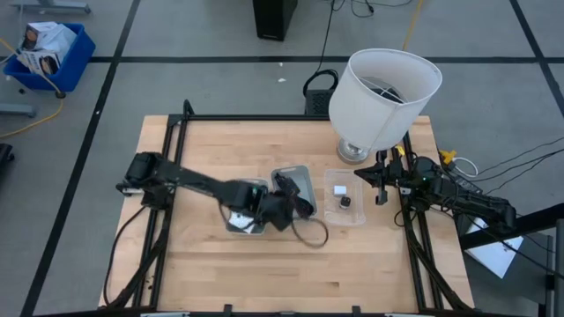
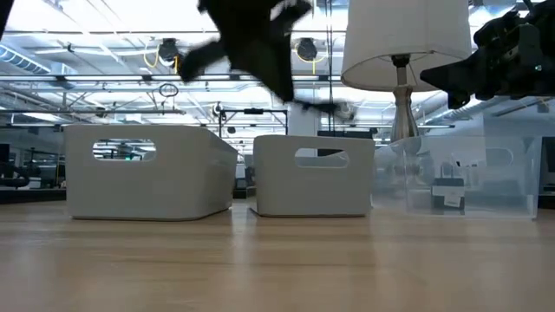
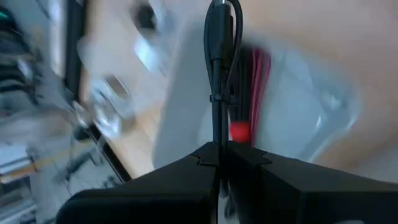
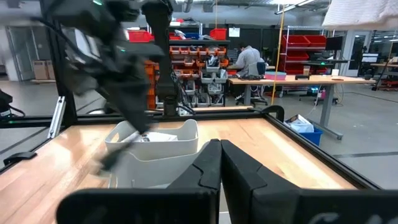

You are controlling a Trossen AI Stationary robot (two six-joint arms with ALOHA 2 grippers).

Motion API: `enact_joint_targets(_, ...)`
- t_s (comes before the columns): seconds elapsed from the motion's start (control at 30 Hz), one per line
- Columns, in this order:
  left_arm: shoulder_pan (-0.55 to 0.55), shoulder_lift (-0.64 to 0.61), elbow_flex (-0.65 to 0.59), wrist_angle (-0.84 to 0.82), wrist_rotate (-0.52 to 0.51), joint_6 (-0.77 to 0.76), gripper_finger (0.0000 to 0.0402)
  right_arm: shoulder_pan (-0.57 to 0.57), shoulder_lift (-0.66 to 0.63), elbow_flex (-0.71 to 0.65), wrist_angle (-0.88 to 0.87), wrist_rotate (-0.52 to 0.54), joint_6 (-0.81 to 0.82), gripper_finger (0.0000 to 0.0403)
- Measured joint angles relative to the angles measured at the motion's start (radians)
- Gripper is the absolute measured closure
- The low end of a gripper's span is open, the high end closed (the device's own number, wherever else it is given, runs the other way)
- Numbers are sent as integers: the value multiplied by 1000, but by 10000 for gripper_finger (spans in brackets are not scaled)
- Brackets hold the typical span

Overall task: Pick and place items into bin
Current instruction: Put the black charger cable into the right gray bin, then adjust the gray bins on the table

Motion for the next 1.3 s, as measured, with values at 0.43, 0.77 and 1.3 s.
enact_joint_targets(0.43, 175, 23, -2, -3, 207, 133, 389, 0, 12, 0, 1, 0, 0, 399)
enact_joint_targets(0.77, 200, 138, -3, -4, 222, 162, 389, 1, 20, 0, 0, -1, 0, 399)
enact_joint_targets(1.3, 199, 126, -3, 44, 106, 85, 231, 1, 21, 0, 1, -1, -8, 399)
